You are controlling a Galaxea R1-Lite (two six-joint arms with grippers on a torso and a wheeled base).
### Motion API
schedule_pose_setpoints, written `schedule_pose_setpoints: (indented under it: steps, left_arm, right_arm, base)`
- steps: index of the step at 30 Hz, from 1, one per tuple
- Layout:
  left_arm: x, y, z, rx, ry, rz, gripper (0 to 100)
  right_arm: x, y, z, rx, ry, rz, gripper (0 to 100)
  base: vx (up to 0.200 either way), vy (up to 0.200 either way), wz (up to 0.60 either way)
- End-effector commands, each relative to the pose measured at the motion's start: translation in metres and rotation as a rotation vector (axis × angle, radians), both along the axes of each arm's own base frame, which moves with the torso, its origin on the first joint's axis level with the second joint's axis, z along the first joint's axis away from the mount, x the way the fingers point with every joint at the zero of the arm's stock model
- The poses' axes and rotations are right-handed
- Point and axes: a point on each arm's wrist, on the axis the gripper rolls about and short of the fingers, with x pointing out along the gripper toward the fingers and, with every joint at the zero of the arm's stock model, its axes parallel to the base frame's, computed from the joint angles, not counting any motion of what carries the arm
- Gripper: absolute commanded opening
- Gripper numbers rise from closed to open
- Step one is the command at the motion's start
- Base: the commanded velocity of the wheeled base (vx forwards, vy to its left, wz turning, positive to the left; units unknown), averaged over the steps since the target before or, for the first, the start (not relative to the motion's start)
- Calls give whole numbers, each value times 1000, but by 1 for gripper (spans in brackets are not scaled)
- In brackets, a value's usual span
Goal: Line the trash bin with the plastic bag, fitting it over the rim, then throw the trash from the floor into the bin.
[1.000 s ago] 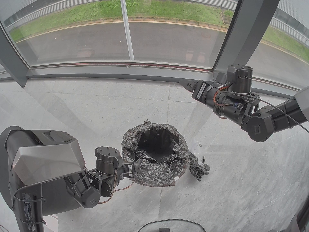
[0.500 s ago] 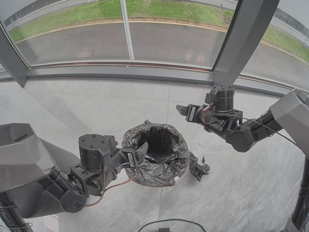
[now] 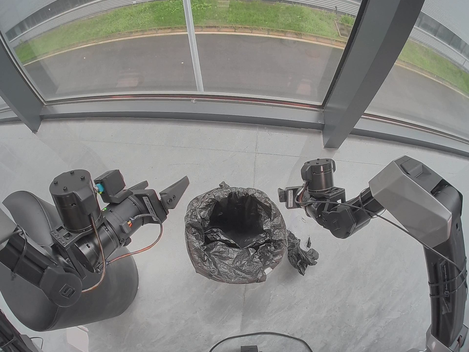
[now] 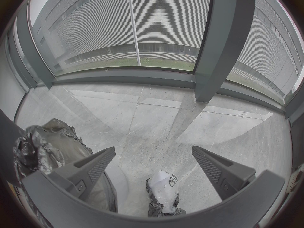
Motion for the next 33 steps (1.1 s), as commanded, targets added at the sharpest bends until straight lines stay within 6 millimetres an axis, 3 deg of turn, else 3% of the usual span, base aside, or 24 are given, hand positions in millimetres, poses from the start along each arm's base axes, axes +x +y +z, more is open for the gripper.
schedule_pose_setpoints:
  steps: [1,7,8,11,16,33]
  left_arm:
    - [2,11,7,-11,-22,35,100]
    - [5,13,5,-10,-21,48,100]
    - [11,15,1,-5,-10,62,100]
    - [16,14,-7,3,12,65,100]
    - [20,13,-15,14,37,67,100]
    - [31,14,-29,11,38,84,100]
  right_arm:
    - [13,4,-27,-49,18,-36,100]
    - [19,-5,-31,-80,23,-52,100]
    - [27,-24,-48,-192,56,-35,100]
    - [32,-36,-49,-259,65,31,100]
    - [28,-36,-57,-301,172,165,100]
    - [41,-27,-74,-289,344,243,100]
  base:
    - [0,0,0]
    - [0,0,0]
    - [0,0,0]
    - [0,0,0]
    - [0,0,0]
    - [0,0,0]
